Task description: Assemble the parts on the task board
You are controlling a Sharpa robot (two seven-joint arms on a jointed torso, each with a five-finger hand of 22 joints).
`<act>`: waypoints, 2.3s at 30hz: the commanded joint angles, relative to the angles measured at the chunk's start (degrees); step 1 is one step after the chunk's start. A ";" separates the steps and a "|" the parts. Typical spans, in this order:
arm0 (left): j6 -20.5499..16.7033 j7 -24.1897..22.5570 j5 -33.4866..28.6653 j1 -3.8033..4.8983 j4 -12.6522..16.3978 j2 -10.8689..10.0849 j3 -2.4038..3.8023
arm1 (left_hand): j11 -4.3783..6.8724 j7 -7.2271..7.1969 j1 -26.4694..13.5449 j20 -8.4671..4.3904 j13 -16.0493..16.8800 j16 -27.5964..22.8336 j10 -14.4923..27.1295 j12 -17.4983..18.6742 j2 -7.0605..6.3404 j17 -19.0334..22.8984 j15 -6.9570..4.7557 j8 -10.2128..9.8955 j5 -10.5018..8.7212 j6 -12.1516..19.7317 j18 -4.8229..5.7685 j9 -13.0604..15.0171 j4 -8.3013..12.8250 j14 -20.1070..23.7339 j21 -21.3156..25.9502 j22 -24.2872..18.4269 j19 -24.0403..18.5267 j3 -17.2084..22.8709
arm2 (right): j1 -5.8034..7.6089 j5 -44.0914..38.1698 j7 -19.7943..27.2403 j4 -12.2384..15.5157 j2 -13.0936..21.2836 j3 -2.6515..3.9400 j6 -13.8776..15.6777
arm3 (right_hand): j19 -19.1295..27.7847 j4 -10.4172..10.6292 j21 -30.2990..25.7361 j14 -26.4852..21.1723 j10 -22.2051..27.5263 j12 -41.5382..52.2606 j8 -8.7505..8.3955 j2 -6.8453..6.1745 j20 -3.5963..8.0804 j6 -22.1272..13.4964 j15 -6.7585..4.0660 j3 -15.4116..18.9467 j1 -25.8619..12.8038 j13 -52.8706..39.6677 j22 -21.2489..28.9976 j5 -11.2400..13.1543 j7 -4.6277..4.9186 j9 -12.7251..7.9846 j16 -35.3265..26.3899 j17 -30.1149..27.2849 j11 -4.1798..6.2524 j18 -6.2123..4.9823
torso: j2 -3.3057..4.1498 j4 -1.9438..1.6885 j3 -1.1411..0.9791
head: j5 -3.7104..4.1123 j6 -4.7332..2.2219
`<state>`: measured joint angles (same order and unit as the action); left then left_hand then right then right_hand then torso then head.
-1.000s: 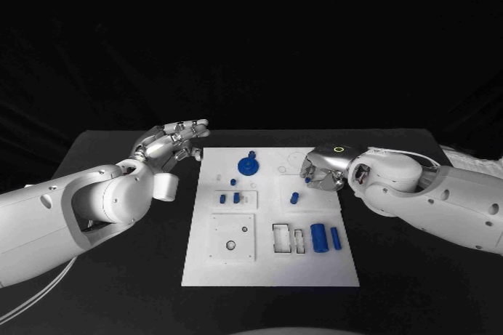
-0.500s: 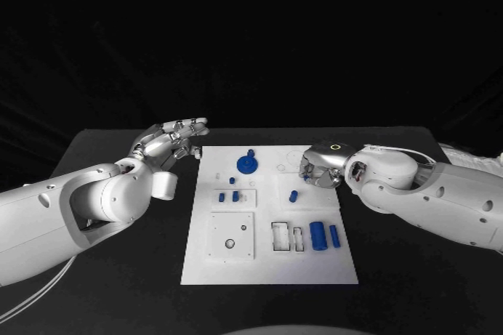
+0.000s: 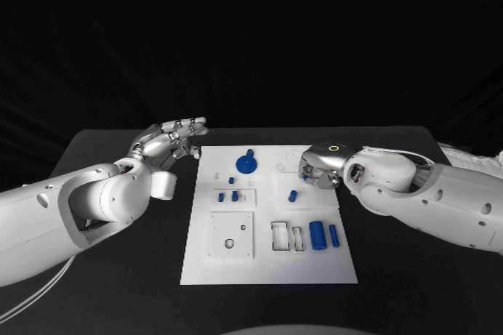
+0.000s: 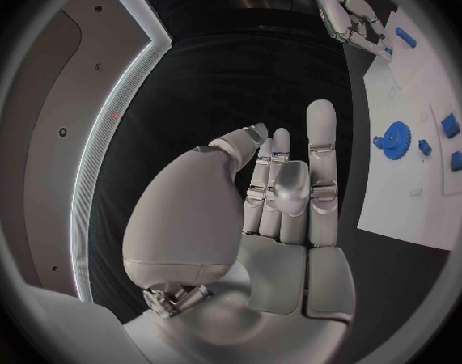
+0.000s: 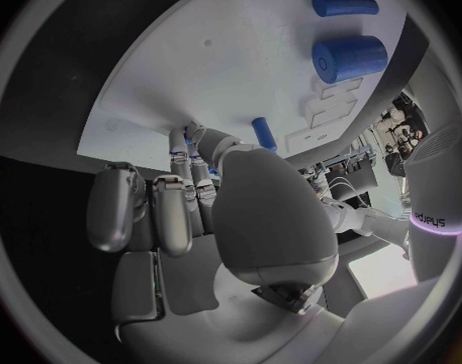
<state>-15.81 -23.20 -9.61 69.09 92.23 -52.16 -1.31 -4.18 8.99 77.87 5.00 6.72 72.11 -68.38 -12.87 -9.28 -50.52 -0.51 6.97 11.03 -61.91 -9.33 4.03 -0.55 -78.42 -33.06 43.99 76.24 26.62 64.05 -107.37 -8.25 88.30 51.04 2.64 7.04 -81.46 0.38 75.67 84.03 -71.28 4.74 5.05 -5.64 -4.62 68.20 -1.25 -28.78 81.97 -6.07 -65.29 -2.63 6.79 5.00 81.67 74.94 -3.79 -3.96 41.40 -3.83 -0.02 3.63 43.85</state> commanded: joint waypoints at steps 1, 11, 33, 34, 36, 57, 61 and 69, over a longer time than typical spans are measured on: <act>0.97 -0.20 -0.24 0.01 0.02 0.05 0.03 | -0.21 -0.04 -0.10 -0.01 0.11 -0.19 0.51 -0.25 0.48 0.13 0.01 0.15 0.23 0.38 -1.02 -0.09 0.24 0.36 0.36 -0.07 -0.31 -0.20 | -0.19 -1.07 -0.54 0.86 0.12 -0.09 1.77 | -0.38 -0.04 0.28 3.68 -1.34 -0.01 0.17 0.50 0.21 0.53 -0.34 -0.45 -0.17 -0.04 -0.07 -0.24 0.01 0.10 0.26 2.66 0.80 -0.87 | -0.04 -0.04 0.01 | -0.06 0.00; 1.00 -0.07 -0.24 0.01 -0.04 0.08 0.03 | -0.31 0.07 -0.12 0.03 0.14 -0.21 0.85 -0.41 0.49 0.24 0.08 0.10 0.27 0.62 -1.01 -0.13 0.32 0.42 0.42 -0.11 -0.32 -0.29 | 0.52 -0.51 -1.26 3.87 2.19 0.52 3.41 | -0.42 -0.14 0.34 3.69 -1.41 -0.07 0.16 0.47 0.25 0.56 -0.36 -0.55 -0.19 0.00 -0.17 -0.24 0.01 0.12 0.28 2.68 0.81 -0.85 | -0.03 0.07 0.04 | 0.01 -0.17; 1.41 -0.04 -0.19 0.00 -0.09 0.42 0.02 | -0.42 0.18 -0.12 0.08 0.18 -0.19 1.22 -0.58 0.53 0.28 0.16 0.05 0.33 0.89 -0.99 -0.16 0.41 0.47 0.49 -0.15 -0.33 -0.37 | -0.54 0.69 -0.29 16.91 0.23 0.83 4.77 | -0.45 -0.54 0.39 3.71 -1.65 -0.27 0.12 0.19 0.45 0.70 -0.39 -0.88 -0.26 0.14 -0.21 -0.26 0.05 0.19 0.38 2.79 0.82 -0.86 | 0.05 0.13 0.10 | -4.07 0.87; 1.44 -0.04 -0.19 0.00 -0.07 0.46 0.02 | -0.42 0.18 -0.12 0.08 0.18 -0.19 1.22 -0.58 0.53 0.28 0.16 0.05 0.33 0.89 -0.99 -0.16 0.41 0.47 0.49 -0.15 -0.33 -0.37 | -0.90 0.71 -0.16 17.05 -0.29 0.82 4.67 | -0.45 -0.56 0.39 3.70 -1.65 -0.28 0.11 0.18 0.45 0.69 -0.39 -0.89 -0.26 0.15 -0.21 -0.27 0.05 0.19 0.36 2.76 0.82 -0.86 | 0.05 0.15 0.11 | -4.40 1.02; 1.50 -0.02 -0.18 -0.01 -0.04 0.55 0.02 | -0.42 0.18 -0.12 0.08 0.18 -0.19 1.22 -0.58 0.53 0.28 0.16 0.05 0.33 0.89 -0.99 -0.16 0.41 0.47 0.49 -0.15 -0.33 -0.37 | -1.61 0.71 0.11 16.96 -1.40 0.76 4.43 | -0.45 -0.59 0.39 3.70 -1.65 -0.31 0.10 0.17 0.47 0.68 -0.39 -0.93 -0.26 0.16 -0.21 -0.28 0.07 0.19 0.37 2.77 0.81 -0.86 | 0.05 0.10 0.09 | -4.91 1.22; 1.95 0.17 -0.15 -0.01 0.18 0.98 0.02 | -0.44 0.20 -0.13 0.10 0.19 -0.21 1.30 -0.63 0.54 0.37 0.18 0.05 0.34 0.94 -0.99 -0.16 0.44 0.50 0.50 -0.16 -0.33 -0.39 | -7.14 0.80 1.76 10.96 -8.51 -0.03 1.87 | -0.37 -0.88 0.27 3.70 -1.55 -0.60 -0.08 0.00 0.53 0.53 -0.34 -1.11 -0.42 0.31 0.02 -0.36 0.22 0.18 0.37 2.74 0.69 -0.89 | 0.03 0.02 0.08 | -6.97 2.62; 2.07 0.23 -0.14 -0.01 0.06 1.04 0.02 | -0.44 0.20 -0.13 0.10 0.19 -0.21 1.30 -0.63 0.54 0.37 0.18 0.05 0.34 0.94 -0.99 -0.16 0.44 0.50 0.50 -0.16 -0.33 -0.39 | -7.26 0.71 1.69 10.70 -8.77 -0.04 1.70 | -0.38 -0.90 0.29 3.70 -1.54 -0.63 -0.11 -0.01 0.53 0.51 -0.33 -1.12 -0.45 0.33 -0.01 -0.35 0.24 0.18 0.38 2.75 0.67 -0.88 | 0.06 -0.01 0.07 | -7.22 2.93; 2.17 0.32 -0.13 -0.01 -0.12 1.08 0.02 | -0.44 0.20 -0.13 0.10 0.19 -0.21 1.30 -0.63 0.54 0.37 0.18 0.05 0.34 0.94 -0.99 -0.16 0.44 0.50 0.50 -0.16 -0.33 -0.39 | -7.32 0.67 1.82 10.51 -9.14 -0.05 1.23 | -0.36 -0.91 0.25 3.70 -1.53 -0.64 -0.12 -0.03 0.53 0.50 -0.32 -1.12 -0.48 0.34 0.06 -0.35 0.25 0.18 0.38 2.76 0.66 -0.90 | 0.04 0.07 0.07 | -7.38 3.17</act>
<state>-14.89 -22.80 -9.63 69.08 92.09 -51.19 -1.32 -4.59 9.19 77.87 5.00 6.84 72.11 -67.56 -13.31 -9.28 -50.25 -0.31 6.96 11.03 -61.30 -9.33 3.95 -0.23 -78.23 -32.83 43.90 76.24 26.31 56.79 -106.24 -6.98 98.83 42.03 2.60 9.42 -81.65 -0.57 75.89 84.03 -72.54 4.36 4.60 -5.76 -4.42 68.61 -1.24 -29.58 81.88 -5.63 -65.32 -2.78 6.88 5.08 81.66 74.90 -3.42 -3.97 41.45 -3.79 0.05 -3.70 46.93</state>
